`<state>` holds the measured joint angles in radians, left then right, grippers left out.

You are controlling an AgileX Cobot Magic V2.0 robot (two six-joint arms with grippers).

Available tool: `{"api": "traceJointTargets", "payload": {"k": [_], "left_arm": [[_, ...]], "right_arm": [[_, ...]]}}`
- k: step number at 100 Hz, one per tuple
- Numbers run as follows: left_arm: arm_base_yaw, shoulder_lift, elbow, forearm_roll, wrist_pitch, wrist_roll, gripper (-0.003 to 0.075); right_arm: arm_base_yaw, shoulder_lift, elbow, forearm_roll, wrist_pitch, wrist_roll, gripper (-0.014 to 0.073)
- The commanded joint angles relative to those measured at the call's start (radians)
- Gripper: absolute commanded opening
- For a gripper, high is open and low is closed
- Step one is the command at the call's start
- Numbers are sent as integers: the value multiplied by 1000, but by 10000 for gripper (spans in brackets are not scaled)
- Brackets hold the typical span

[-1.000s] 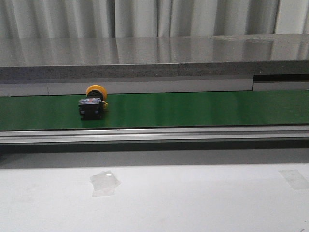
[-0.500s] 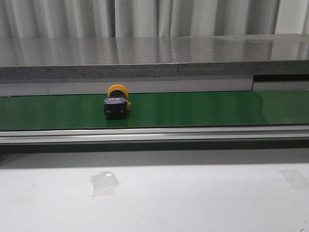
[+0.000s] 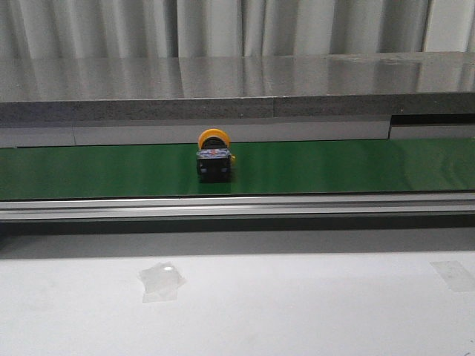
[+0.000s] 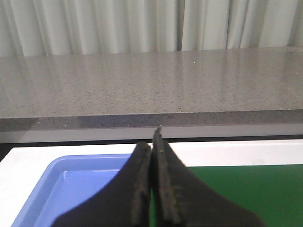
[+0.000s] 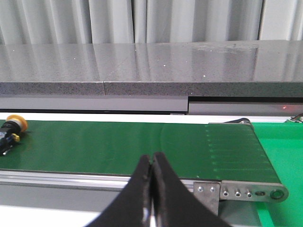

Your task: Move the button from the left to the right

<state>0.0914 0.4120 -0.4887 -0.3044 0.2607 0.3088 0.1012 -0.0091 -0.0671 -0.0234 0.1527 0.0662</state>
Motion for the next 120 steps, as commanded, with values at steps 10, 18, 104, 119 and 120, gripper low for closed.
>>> {"api": "traceJointTargets", "payload": {"k": [10,18,104,119,120], "left_arm": [[-7,4,-27,-18,-81,-9,-20],[-7,4,-27,-18,-81,-9,-20],[-7,4,-27,-18,-81,-9,-20],[-7,4,-27,-18,-81,-9,-20],[-7,4,-27,-18,-81,-9,-20]], "right_arm": [[3,111,-173,-7,44,-5,-67],[3,183,-248,-7,100,-5,-67],[3,965,-732,92,346,-6,467],[3,983,-732,92,307,-6,648],[3,984,-732,92,303,-6,650]]}}
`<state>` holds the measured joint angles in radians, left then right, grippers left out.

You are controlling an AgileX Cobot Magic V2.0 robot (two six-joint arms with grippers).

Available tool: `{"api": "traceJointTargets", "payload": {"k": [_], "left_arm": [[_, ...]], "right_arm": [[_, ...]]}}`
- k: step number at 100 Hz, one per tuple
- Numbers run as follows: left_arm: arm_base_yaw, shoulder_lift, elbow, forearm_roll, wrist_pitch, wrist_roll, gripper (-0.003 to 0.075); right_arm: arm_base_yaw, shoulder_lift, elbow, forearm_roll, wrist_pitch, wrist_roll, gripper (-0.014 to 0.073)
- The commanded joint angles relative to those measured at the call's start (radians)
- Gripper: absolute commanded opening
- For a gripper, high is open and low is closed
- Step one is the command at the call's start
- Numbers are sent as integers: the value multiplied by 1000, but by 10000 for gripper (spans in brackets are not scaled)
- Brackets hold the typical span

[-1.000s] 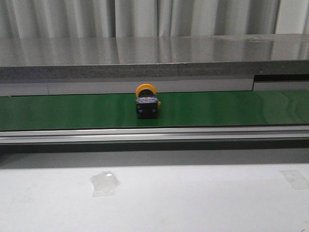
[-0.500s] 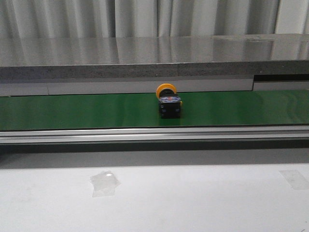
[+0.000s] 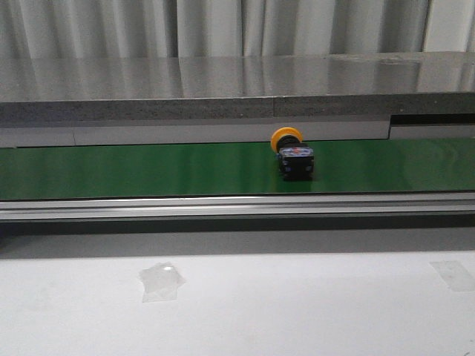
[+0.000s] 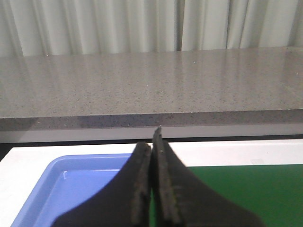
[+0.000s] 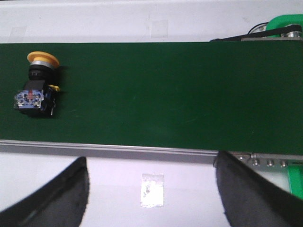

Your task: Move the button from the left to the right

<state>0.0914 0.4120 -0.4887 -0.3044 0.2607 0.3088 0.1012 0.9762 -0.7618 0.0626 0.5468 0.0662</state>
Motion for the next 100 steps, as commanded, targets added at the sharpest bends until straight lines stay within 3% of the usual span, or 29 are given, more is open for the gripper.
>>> {"api": "traceJointTargets", "payload": {"k": [1,65,100], "left_arm": [[-7,4,-27,-18,-81,-9,-20],[-7,4,-27,-18,-81,-9,-20],[-7,4,-27,-18,-81,-9,-20]], "right_arm": [[3,1,-37,6,-92,-6,650],[9,310,-240,7,-58,-89,646],[79,465,-308,7,-68,-127,646]]}}
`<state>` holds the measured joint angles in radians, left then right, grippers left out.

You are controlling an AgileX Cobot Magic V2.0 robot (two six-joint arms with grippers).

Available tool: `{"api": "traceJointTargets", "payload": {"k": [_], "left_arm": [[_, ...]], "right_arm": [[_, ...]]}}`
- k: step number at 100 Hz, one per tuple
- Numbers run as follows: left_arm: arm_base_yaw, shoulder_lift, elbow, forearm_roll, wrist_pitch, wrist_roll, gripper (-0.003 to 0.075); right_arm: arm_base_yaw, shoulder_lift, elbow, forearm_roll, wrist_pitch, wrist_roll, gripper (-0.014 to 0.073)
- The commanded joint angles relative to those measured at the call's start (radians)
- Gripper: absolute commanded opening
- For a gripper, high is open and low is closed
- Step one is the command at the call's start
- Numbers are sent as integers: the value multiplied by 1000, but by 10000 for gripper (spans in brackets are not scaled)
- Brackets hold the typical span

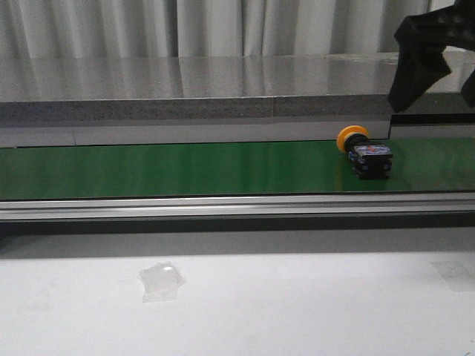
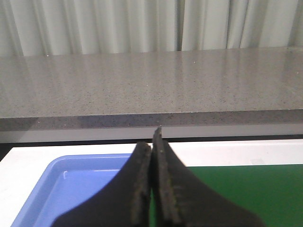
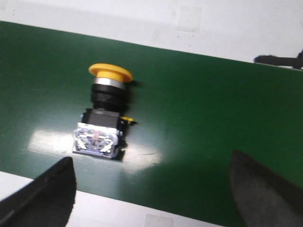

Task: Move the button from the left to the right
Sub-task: 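Lower the right gripper and grasp the button on the belt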

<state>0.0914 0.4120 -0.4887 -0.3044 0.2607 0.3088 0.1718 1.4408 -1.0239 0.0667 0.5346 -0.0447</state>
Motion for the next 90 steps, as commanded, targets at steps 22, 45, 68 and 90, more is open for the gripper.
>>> {"api": "traceJointTargets", "payload": {"k": [22,45,68,90], "left_arm": [[-7,4,-27,-18,-81,-9,-20],[-7,4,-27,-18,-81,-9,-20],[-7,4,-27,-18,-81,-9,-20],[-7,4,-27,-18,-81,-9,-20]], "right_arm": [[13,85,-75,3,-77,-17,646],[13,158,-91,-1,-93,-17,646],[13,207,-91,-3,-70,-17,455],[13,207,-116,-3,-3,-17,241]]}}
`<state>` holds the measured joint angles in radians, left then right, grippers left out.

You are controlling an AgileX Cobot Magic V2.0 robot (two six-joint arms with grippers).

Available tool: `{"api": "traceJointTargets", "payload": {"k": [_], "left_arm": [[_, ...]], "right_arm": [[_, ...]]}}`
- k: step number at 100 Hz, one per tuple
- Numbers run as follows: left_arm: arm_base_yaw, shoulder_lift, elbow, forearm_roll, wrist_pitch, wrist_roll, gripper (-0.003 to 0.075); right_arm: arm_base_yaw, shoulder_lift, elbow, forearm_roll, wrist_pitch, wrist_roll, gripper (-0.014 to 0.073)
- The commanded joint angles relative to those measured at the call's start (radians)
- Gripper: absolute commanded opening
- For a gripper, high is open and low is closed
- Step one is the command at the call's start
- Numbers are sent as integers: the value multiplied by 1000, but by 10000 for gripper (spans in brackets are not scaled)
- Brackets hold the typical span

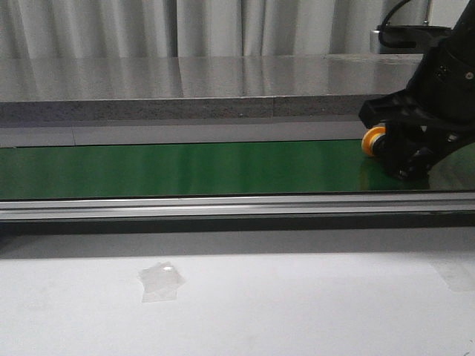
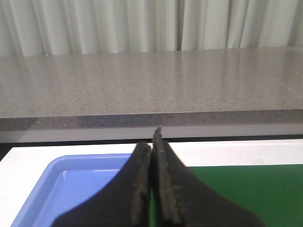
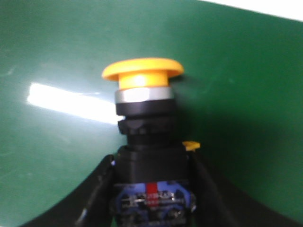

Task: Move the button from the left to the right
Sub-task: 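Lower the right gripper and grasp the button on the belt, then lift the button with the right gripper over the green tray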

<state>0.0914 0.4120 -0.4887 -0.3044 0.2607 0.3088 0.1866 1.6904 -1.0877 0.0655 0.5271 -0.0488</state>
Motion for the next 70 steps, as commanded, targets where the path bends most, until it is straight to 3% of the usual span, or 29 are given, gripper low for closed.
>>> {"api": "traceJointTargets", "payload": {"k": [1,36,70], "left_arm": [[-7,4,-27,-18,-81,-9,-20],[-7,4,-27,-18,-81,-9,-20],[-7,4,-27,-18,-81,-9,-20]], "right_arm": [[-1,-42,-55,-2,4,-13,241],[-45,-62,-261,-145,173,-13,241],[-278,-60,-288,-197,125,-42,241]]}}
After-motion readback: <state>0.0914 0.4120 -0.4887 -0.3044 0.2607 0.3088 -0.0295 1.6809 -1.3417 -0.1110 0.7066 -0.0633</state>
